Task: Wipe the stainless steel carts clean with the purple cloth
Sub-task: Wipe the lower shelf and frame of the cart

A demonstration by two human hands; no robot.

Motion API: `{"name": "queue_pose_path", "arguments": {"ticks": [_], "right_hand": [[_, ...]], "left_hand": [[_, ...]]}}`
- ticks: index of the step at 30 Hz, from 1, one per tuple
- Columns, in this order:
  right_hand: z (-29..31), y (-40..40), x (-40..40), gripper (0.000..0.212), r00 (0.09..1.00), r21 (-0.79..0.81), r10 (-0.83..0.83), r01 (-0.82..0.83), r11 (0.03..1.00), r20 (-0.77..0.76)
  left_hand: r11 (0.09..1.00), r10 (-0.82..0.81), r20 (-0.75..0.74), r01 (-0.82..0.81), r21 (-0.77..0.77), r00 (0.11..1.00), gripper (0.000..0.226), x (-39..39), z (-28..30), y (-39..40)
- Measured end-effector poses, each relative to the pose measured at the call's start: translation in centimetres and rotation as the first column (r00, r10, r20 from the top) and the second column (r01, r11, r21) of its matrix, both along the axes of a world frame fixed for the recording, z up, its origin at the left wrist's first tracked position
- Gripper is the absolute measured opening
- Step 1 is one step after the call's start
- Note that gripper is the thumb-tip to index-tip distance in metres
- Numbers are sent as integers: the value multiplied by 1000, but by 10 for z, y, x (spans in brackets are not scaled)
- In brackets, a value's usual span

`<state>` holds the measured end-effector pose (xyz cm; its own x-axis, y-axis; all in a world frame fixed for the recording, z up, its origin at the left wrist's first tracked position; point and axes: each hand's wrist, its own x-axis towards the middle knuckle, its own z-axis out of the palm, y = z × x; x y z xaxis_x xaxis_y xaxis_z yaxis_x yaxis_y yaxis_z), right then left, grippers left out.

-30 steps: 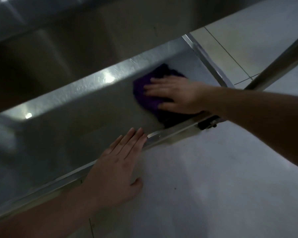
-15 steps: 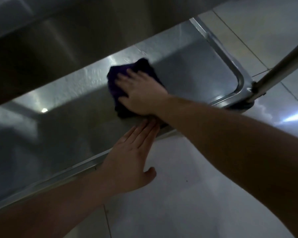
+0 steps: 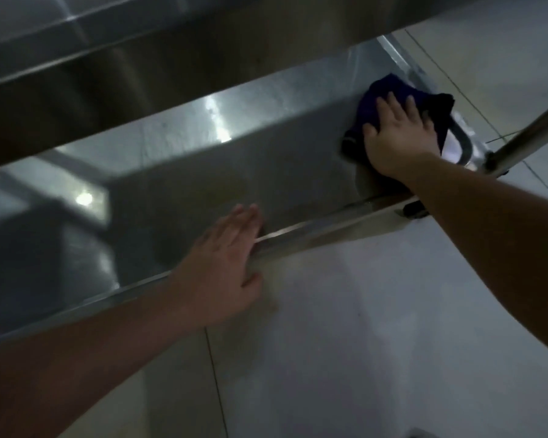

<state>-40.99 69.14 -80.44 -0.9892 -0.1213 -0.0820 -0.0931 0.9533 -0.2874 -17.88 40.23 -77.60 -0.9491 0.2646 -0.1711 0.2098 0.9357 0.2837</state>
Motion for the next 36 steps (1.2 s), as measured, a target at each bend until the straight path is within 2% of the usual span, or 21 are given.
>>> {"name": "queue_pose_path", "arguments": {"ticks": [3,7,8,10,12,13,14,16,18,20,23,25,27,29,30,33,35,36], "right_hand": [[5,-44,28,70,997,33,75,-76,997,33],[4,-130,93,74,951,81,298,-304,949,79],[5,-152,108,72,904,83,418,-425,902,89],[4,-179,127,68,737,89,669,-676,732,100],[6,-181,127,65,605,60,789,-796,602,108],[7,-175,121,64,592,53,800,-806,590,94],[7,-166,112,62,612,64,787,-791,608,78],[5,-139,85,59,719,100,694,-693,714,32],[7,-104,51,58,861,96,509,-506,857,-10],[8,-79,21,59,962,88,273,-270,959,-18],[5,-98,-4,66,999,71,-43,41,997,33],[5,-145,0,67,992,63,-111,108,992,55],[12,-200,17,64,999,51,5,-7,999,37],[15,-258,50,61,974,63,226,-225,972,-7],[14,-285,70,62,929,87,371,-368,926,-18],[11,-324,123,63,677,110,735,-735,669,45],[7,-307,127,63,555,72,830,-831,551,49],[6,-291,121,64,538,65,842,-842,535,37]], "left_hand": [[965,262,59,-259,-46,963,100,47,8,-54],[905,401,191,-355,-234,896,108,100,8,-97],[900,405,217,-345,-264,888,113,104,7,-97],[900,397,215,-332,-281,893,114,104,2,-92],[900,404,213,-345,-266,890,110,101,1,-88],[905,401,214,-350,-241,891,109,102,1,-91],[912,393,214,-348,-217,894,108,102,2,-95],[928,366,230,-335,-162,902,106,103,2,-106],[941,338,253,-321,-108,906,105,103,0,-114],[946,324,253,-312,-89,911,107,104,-3,-118],[947,320,219,-301,-116,922,111,106,-10,-117],[941,335,200,-316,-122,921,113,107,-13,-116],[937,346,181,-329,-118,921,114,108,-14,-114],[934,352,160,-337,-115,922,116,109,-14,-114],[934,352,152,-338,-113,924,116,109,-14,-114],[942,334,165,-324,-83,928,117,109,-13,-117],[950,310,203,-298,-89,929,115,108,-11,-120],[954,300,216,-285,-95,929,115,108,-11,-122]]}}
